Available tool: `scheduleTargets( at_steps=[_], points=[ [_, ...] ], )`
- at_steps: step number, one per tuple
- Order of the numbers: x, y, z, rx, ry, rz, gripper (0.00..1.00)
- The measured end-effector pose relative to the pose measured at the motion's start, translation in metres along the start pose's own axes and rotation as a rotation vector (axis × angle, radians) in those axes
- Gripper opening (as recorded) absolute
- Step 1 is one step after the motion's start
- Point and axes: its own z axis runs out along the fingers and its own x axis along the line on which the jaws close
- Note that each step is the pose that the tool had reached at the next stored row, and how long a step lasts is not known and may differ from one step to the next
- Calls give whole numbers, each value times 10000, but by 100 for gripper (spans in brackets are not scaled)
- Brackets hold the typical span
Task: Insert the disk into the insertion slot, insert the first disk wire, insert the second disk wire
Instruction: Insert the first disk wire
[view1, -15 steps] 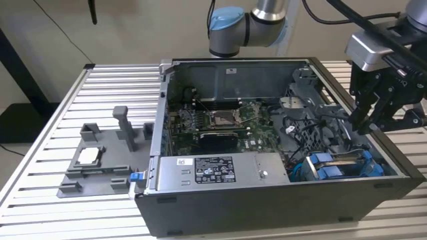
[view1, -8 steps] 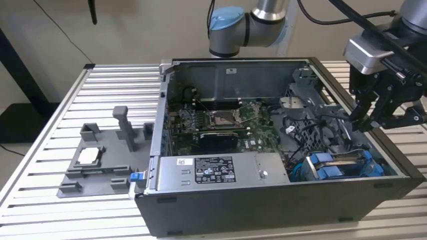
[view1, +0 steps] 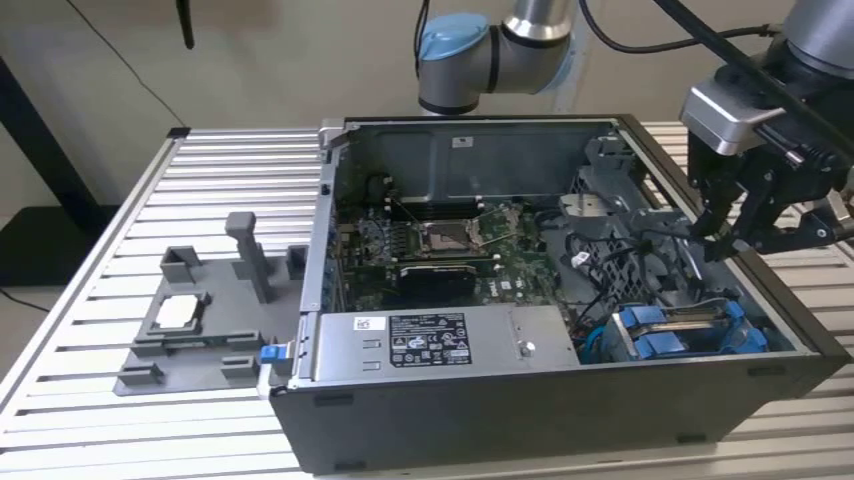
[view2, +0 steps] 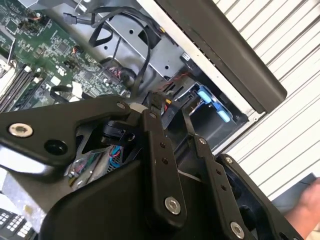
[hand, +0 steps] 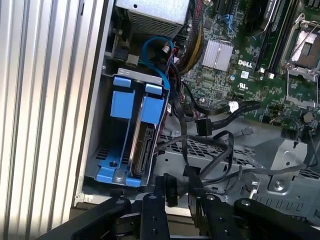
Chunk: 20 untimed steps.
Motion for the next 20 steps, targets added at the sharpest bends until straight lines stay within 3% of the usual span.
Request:
scheduleTargets(
  at_steps=[3, 5, 13, 16, 17, 18, 19, 20],
  points=[
    [0, -1, 0, -3, 3, -8, 31],
    [-1, -1, -2, -3, 3, -9, 20],
    [3, -1, -7, -4, 3, -10, 20],
    [-3, -10, -63, -4, 2, -9, 21],
    [-5, -11, -76, -5, 5, -9, 27],
    [-5, -12, -76, -5, 7, -10, 27],
    [-6, -12, -77, -8, 33, -14, 27],
    [-9, -13, -75, -25, 107, -24, 27]
  ],
)
